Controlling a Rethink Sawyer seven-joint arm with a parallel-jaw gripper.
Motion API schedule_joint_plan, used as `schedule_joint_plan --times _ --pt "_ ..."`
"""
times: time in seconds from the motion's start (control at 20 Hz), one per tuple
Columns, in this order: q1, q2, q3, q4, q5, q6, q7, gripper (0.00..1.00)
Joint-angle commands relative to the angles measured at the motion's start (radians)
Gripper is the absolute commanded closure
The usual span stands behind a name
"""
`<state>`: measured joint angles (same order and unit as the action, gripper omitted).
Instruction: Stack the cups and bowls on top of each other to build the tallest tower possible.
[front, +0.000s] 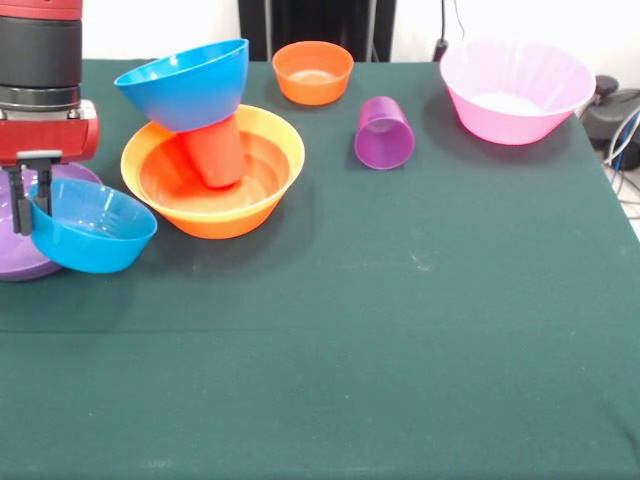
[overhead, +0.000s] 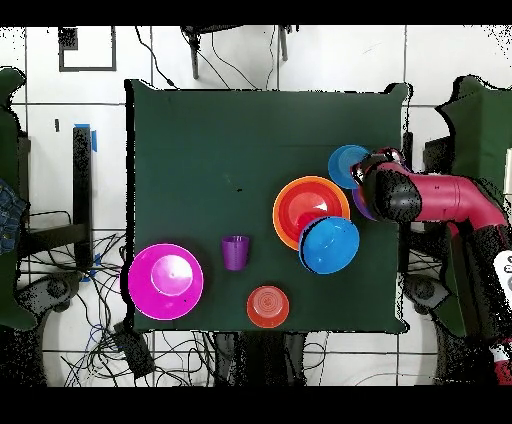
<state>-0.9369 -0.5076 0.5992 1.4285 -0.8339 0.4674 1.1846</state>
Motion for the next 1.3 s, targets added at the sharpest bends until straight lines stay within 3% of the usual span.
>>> schedule_joint_plan --times 0.05,0.35,0.6,0.85,1.05,1.2,1.3 --pt "0.019 0.019 0.016 0.004 0.006 0.083 -0.103 1.00" --pt "-0.001 -0.005 0.041 0.002 0.053 0.122 -0.119 1.00" --pt "-0.062 -0.032 0.114 0.022 0.108 0.149 -0.214 1.00" --pt "-0.102 -0.034 0.170 0.032 0.139 0.161 -0.245 1.00" --pt "-0.121 -0.025 0.208 0.024 0.175 0.180 -0.235 1.00" --pt "-0.114 -0.012 0.185 0.029 0.183 0.205 -0.198 1.00" --pt "-0.132 0.011 0.208 0.046 0.193 0.175 -0.191 1.00"
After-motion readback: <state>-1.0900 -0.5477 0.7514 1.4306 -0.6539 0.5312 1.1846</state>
